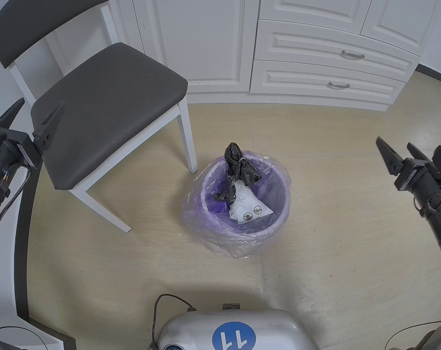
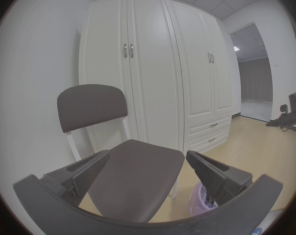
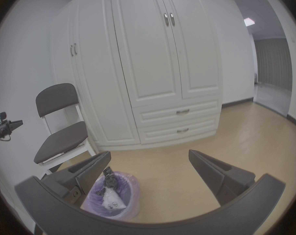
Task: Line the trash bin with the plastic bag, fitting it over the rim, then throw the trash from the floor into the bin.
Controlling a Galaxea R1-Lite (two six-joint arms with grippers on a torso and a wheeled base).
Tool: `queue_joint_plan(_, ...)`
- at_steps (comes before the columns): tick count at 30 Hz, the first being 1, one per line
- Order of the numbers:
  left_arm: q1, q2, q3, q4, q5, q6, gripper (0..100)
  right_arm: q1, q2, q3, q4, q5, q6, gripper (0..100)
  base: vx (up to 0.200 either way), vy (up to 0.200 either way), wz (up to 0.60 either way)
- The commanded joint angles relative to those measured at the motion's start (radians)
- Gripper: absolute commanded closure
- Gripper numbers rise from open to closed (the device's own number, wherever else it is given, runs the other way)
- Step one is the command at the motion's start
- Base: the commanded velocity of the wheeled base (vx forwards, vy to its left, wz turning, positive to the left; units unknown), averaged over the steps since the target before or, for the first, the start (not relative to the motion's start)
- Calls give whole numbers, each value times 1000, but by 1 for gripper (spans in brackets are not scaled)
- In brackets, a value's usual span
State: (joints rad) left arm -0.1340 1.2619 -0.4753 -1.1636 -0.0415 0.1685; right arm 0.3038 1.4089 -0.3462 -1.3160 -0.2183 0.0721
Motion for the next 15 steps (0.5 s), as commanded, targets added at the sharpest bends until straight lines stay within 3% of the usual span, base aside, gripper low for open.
queue_joint_plan(1,2,-68,1,15,-1,0,0,-25,-142,4,11,-4,-41,0,0,0,0)
queue_joint_plan(2,2,-90,-6,30,-1,0,0,-43,-196,-8,15,-4,-87,0,0,0,0)
queue_joint_plan(7,-9,-131,11,38,0,0,0,-52,-291,-25,52,-3,-138,0,0,0,0)
queue_joint_plan(15,-9,-282,66,111,5,-3,0,-37,-593,-47,483,7,-156,0,0,0,0)
